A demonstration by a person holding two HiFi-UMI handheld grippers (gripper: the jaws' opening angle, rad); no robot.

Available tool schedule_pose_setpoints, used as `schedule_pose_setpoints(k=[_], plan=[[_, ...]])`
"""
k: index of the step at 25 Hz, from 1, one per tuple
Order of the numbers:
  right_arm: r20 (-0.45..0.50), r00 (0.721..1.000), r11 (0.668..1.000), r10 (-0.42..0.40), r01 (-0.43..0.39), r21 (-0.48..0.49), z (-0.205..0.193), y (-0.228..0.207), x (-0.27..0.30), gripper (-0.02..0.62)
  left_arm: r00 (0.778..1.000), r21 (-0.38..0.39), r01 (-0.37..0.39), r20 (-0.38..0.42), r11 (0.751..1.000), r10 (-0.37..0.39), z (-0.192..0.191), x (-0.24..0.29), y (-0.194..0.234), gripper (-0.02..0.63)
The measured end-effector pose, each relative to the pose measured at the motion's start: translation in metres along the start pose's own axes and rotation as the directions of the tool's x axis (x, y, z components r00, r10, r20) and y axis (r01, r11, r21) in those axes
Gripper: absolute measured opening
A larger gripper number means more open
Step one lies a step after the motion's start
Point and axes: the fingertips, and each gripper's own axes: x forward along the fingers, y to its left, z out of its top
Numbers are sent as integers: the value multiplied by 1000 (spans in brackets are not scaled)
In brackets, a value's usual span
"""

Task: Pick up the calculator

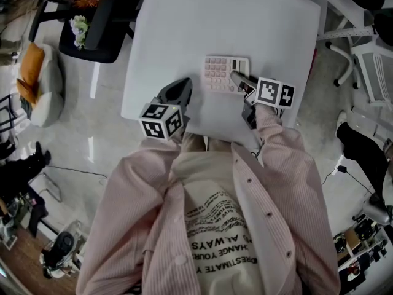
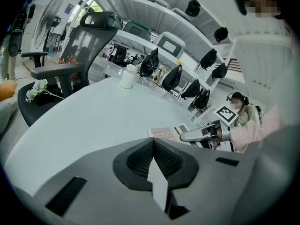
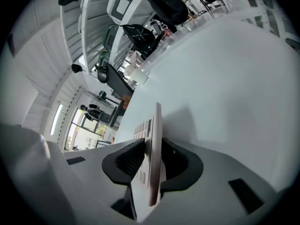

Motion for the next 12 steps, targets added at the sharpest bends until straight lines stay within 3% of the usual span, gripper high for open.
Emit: schedule_pose_setpoints(k=[12], plan=[[86,995,998,43,-46,35,6,28,-24,107,998,55,38,49,998,-41,25,-20,-11,2]])
